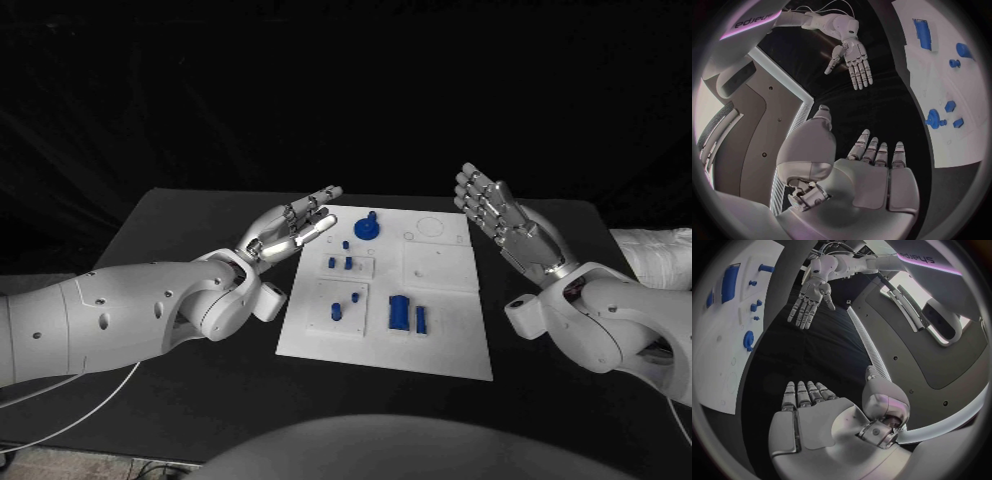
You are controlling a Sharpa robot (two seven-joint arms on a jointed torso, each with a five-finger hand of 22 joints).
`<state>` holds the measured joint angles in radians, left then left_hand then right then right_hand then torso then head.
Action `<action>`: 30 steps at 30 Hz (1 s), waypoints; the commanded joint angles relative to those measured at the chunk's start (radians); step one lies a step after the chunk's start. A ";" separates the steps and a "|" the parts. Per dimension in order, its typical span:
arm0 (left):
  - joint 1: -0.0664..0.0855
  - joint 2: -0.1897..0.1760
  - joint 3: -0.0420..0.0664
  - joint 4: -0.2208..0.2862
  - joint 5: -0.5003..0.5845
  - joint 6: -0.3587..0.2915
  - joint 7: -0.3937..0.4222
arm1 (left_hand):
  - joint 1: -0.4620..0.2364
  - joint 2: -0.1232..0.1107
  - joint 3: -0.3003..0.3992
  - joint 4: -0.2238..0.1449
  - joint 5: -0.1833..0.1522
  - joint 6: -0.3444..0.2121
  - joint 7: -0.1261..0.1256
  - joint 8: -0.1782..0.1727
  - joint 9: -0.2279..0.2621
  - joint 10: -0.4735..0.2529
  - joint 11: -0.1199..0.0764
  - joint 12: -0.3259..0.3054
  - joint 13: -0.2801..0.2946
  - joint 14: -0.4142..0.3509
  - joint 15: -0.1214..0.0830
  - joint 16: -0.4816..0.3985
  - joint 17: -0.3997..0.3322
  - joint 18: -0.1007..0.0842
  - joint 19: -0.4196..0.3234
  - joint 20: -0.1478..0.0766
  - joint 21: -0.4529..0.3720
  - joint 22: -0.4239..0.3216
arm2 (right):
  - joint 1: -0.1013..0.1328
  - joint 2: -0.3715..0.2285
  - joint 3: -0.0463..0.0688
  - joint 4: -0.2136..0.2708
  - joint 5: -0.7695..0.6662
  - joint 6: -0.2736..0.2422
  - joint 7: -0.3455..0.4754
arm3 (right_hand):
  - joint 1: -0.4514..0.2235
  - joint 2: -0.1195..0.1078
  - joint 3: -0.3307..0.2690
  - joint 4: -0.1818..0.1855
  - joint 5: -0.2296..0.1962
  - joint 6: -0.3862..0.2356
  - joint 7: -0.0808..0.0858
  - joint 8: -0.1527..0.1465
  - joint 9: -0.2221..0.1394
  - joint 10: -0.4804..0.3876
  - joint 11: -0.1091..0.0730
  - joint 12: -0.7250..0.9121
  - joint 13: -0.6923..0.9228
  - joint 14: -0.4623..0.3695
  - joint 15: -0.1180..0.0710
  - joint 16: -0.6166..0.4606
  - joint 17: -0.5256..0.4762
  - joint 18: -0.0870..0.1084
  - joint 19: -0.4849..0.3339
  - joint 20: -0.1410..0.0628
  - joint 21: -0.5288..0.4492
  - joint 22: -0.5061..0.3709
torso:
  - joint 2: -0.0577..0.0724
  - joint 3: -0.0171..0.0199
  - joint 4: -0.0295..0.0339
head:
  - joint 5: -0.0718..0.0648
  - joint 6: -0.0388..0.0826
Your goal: Assemble the parts on the task board
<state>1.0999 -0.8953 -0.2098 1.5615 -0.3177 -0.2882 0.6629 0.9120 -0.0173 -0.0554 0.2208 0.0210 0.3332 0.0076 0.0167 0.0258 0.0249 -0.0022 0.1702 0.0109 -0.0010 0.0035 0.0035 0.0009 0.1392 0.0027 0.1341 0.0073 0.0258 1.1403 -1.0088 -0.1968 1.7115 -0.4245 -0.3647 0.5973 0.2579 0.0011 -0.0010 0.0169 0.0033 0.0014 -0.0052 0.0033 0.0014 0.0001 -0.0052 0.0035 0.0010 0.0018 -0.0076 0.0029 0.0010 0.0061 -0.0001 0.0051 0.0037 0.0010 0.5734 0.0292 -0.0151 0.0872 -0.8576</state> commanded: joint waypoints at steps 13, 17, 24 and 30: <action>-0.040 0.095 0.171 0.007 0.263 -0.398 -0.117 | -0.535 0.017 0.055 -0.128 -0.021 -0.195 -0.008 -0.017 -0.026 -0.025 0.002 -0.100 -0.011 0.001 -0.003 -0.004 -0.001 -0.066 -0.003 -0.134 -0.007 -0.026 | -0.078 0.198 0.170 -0.122 0.371 -0.354 -0.067 | -0.258 -0.001 0.001 -0.017 -0.003 -0.001 0.005 -0.003 -0.001 0.000 0.005 -0.003 -0.001 -0.002 0.008 -0.003 -0.001 -0.006 0.000 -0.005 -0.004 -0.001 | -0.023 -0.0229 0.0118 | -0.068 0.200; -0.047 0.109 0.197 0.008 0.300 -0.455 -0.135 | -0.590 0.017 0.055 -0.142 -0.021 -0.216 -0.008 -0.017 -0.026 -0.025 0.002 -0.170 -0.011 0.001 -0.003 -0.004 -0.001 -0.139 -0.003 -0.134 -0.007 -0.026 | -0.088 0.222 0.191 -0.137 0.413 -0.394 -0.075 | -0.258 -0.001 0.001 -0.017 -0.003 -0.001 0.005 -0.003 -0.001 0.000 0.005 -0.003 -0.001 -0.002 0.008 -0.003 -0.001 -0.006 0.000 -0.005 -0.004 -0.001 | -0.027 -0.0267 0.0138 | -0.079 0.234; -0.050 0.115 0.210 0.009 0.318 -0.482 -0.143 | -0.667 0.017 0.055 -0.221 -0.021 -0.243 -0.008 -0.017 -0.026 -0.025 0.002 -0.170 -0.011 0.001 -0.003 -0.004 -0.001 -0.139 -0.003 -0.134 -0.007 -0.026 | -0.090 0.229 0.197 -0.141 0.424 -0.405 -0.077 | -0.258 -0.001 0.001 -0.017 -0.003 -0.001 0.005 -0.003 -0.001 0.000 0.005 -0.003 -0.001 -0.002 0.008 -0.003 -0.001 -0.006 0.000 -0.005 -0.004 -0.001 | -0.029 -0.0292 0.0151 | -0.087 0.258; -0.050 0.115 0.210 0.009 0.318 -0.482 -0.143 | -0.722 0.017 0.055 -0.221 -0.021 -0.262 -0.008 -0.017 -0.026 -0.025 0.002 -0.170 -0.011 0.001 -0.003 -0.004 -0.001 -0.139 -0.003 -0.134 -0.007 -0.026 | -0.090 0.229 0.197 -0.141 0.424 -0.405 -0.077 | -0.258 -0.001 0.001 -0.017 -0.003 -0.001 0.005 -0.003 -0.001 0.000 0.005 -0.003 -0.001 -0.002 0.008 -0.003 -0.001 -0.006 0.000 -0.005 -0.004 -0.001 | -0.029 -0.0292 0.0151 | -0.087 0.258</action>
<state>1.0500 -0.7822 -0.0012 1.5671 -0.0180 -0.7430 0.5250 0.2541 -0.0001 0.0004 0.0242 0.0050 0.1008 0.0002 0.0067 0.0256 0.0072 0.0015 0.0110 0.0011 -0.0011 0.0036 0.0035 0.0013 0.0147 0.0002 0.0066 0.0057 0.0253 1.0506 -0.7808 -0.0006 1.5696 -0.0131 -0.7539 0.5205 0.0054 -0.0003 0.0002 0.0040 0.0034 0.0000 -0.0037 0.0034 0.0014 0.0002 -0.0053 0.0035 0.0012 0.0018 -0.0075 0.0029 0.0010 0.0063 -0.0002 0.0053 0.0039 0.0009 0.5446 0.0005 -0.0001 0.0002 -0.6006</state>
